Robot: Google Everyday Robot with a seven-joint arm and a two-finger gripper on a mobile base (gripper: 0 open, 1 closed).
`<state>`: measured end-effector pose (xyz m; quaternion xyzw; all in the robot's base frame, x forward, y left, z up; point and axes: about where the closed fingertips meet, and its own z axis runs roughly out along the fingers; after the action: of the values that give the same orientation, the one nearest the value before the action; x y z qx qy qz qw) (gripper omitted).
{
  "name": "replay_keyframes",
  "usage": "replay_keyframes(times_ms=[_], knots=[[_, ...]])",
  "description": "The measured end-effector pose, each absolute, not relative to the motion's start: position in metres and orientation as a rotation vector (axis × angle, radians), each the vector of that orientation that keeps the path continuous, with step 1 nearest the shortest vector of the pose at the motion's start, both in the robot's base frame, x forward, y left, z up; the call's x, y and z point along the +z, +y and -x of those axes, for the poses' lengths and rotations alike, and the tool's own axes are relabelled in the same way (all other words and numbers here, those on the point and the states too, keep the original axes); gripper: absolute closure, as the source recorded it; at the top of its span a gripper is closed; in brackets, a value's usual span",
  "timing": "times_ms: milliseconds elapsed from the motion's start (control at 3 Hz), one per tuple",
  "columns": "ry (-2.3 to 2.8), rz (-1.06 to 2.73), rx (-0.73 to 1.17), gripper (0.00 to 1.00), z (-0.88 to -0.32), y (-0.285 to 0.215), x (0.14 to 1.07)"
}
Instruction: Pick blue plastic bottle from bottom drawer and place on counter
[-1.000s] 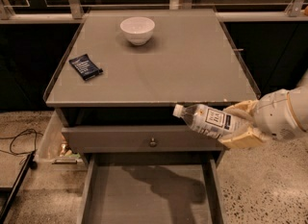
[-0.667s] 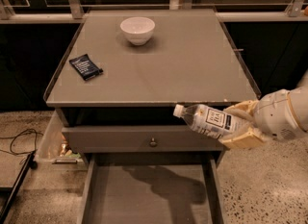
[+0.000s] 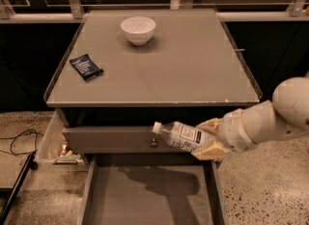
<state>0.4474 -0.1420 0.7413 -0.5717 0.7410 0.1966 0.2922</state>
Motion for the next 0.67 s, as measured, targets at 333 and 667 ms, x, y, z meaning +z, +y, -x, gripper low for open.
replay_keyframes(times_ms=[333, 667], knots=[[1.957, 1.509, 0.548, 1.0, -0.468, -0.123, 0.684], [1.919, 1.505, 0.524, 1.0, -0.477, -0.112, 0.652]])
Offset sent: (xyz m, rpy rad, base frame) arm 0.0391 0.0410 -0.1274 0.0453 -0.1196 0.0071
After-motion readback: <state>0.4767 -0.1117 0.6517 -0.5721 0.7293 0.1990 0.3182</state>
